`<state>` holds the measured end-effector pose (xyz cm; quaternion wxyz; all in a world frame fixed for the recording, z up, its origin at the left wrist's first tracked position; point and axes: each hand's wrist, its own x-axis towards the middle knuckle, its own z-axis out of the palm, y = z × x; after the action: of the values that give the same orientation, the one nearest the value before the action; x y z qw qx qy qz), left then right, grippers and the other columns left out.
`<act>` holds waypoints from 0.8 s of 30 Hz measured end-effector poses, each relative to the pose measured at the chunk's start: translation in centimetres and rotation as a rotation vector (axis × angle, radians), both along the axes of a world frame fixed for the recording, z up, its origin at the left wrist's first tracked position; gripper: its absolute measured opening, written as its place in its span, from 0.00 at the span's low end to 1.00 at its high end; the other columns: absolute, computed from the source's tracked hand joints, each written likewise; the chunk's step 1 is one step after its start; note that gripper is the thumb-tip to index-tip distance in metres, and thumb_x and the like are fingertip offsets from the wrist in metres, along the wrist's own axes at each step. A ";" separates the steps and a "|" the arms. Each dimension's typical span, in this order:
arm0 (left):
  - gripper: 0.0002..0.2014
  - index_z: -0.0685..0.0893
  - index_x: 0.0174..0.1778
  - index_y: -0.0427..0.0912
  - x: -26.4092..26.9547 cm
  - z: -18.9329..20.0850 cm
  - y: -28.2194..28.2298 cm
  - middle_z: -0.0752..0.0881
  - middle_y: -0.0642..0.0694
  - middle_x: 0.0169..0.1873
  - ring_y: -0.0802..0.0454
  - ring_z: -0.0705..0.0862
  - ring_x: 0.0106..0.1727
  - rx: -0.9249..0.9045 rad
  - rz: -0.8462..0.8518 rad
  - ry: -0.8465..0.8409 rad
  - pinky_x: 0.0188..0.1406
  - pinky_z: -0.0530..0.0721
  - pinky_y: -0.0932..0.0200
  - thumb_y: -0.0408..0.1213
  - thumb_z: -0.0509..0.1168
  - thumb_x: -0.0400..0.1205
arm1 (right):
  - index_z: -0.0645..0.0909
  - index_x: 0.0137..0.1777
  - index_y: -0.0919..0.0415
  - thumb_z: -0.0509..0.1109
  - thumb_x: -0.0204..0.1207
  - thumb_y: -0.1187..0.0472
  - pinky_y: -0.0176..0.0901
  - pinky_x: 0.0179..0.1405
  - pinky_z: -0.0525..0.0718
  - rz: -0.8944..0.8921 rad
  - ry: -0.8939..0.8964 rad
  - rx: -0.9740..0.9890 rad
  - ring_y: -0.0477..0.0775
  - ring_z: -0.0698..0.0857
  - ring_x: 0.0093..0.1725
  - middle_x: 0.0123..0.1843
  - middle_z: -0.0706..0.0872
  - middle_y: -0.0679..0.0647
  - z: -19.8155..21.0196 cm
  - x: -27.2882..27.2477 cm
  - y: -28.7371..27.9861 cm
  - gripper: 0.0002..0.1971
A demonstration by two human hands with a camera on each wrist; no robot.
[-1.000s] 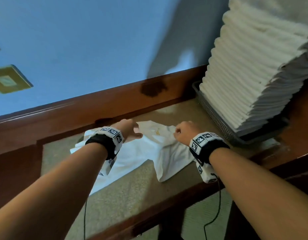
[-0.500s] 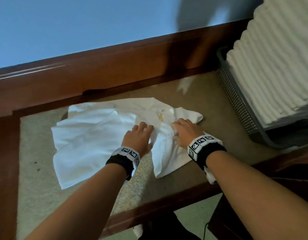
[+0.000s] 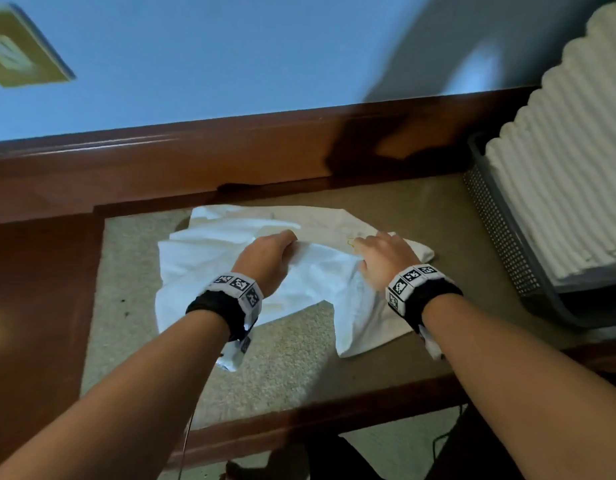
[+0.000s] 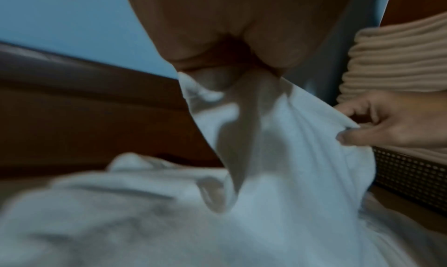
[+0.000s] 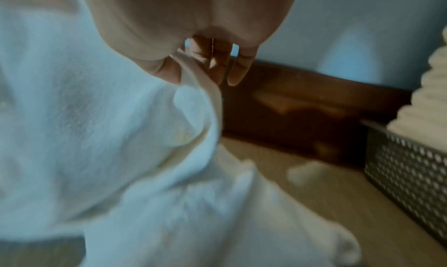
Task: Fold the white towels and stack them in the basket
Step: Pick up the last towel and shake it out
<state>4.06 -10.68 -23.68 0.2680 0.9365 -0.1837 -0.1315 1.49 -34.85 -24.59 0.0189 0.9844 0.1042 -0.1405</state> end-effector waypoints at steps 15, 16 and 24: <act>0.08 0.83 0.51 0.44 -10.1 25.6 33.7 0.87 0.42 0.46 0.37 0.86 0.48 0.517 0.208 -0.543 0.40 0.78 0.50 0.42 0.61 0.87 | 0.83 0.48 0.53 0.63 0.78 0.64 0.47 0.44 0.76 0.090 -0.364 0.094 0.66 0.85 0.53 0.55 0.86 0.58 23.8 0.6 24.6 0.08; 0.08 0.84 0.50 0.44 -11.0 27.1 36.0 0.88 0.40 0.45 0.36 0.86 0.48 0.463 0.288 -0.545 0.41 0.80 0.49 0.41 0.62 0.87 | 0.83 0.47 0.53 0.64 0.78 0.64 0.47 0.43 0.76 0.103 -0.384 0.110 0.67 0.85 0.53 0.55 0.86 0.59 25.1 0.7 26.3 0.07; 0.04 0.87 0.50 0.48 -13.9 32.5 48.6 0.89 0.40 0.43 0.37 0.85 0.45 0.205 0.571 -0.601 0.44 0.80 0.48 0.37 0.66 0.85 | 0.80 0.38 0.53 0.65 0.75 0.64 0.47 0.43 0.77 0.174 -0.493 0.087 0.65 0.85 0.51 0.45 0.84 0.57 32.3 0.9 35.3 0.07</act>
<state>-9.85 37.95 8.80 0.1336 0.9684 0.0271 0.2090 2.36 0.42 7.74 0.0131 0.9761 0.1869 0.1102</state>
